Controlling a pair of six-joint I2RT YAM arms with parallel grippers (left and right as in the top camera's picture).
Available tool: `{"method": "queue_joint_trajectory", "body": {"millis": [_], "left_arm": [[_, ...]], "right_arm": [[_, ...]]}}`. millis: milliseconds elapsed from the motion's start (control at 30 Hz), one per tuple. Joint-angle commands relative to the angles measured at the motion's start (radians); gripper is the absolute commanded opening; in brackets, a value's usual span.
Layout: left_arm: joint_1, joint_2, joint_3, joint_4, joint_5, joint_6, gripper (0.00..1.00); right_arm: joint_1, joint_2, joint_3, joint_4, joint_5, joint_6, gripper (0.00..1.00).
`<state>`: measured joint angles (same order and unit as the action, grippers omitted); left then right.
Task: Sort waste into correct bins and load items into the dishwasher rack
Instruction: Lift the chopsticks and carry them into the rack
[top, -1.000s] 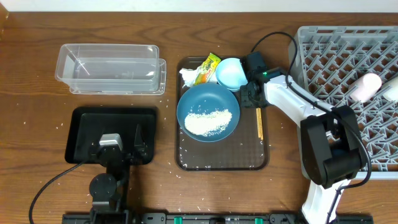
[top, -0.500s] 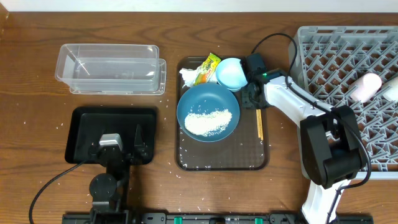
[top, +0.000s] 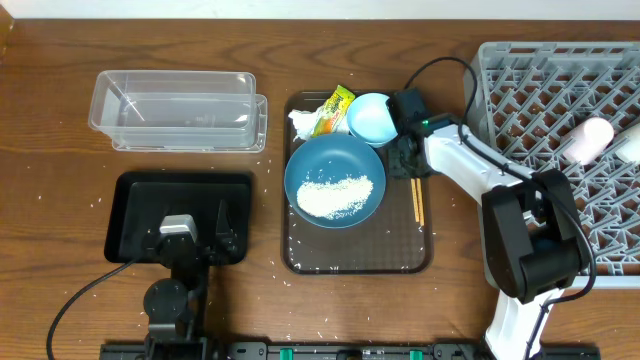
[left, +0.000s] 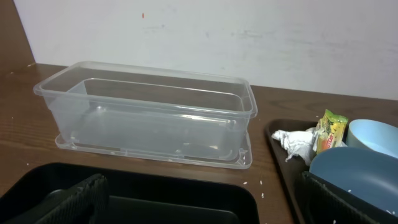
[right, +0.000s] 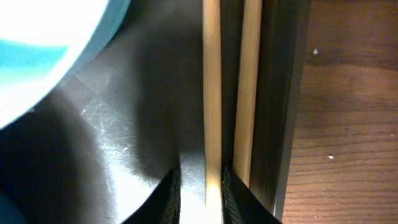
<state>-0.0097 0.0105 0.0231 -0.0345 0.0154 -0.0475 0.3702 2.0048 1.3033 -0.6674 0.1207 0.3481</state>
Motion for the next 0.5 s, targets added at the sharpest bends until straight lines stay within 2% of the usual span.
{"method": "queue_joint_trajectory", "body": {"millis": [0, 167, 467], "left_arm": [[0.000, -0.006, -0.019, -0.036, -0.028, 0.012, 0.98], [0.000, -0.006, -0.019, -0.036, -0.027, 0.012, 0.98], [0.000, -0.006, -0.019, -0.036, -0.027, 0.012, 0.98]], "right_arm": [[-0.016, 0.010, -0.040, 0.011, -0.001, 0.010, 0.16], [-0.016, 0.009, -0.047, -0.002, -0.038, 0.026, 0.01], [-0.079, -0.062, 0.095, -0.153, -0.058, 0.025, 0.01]]}}
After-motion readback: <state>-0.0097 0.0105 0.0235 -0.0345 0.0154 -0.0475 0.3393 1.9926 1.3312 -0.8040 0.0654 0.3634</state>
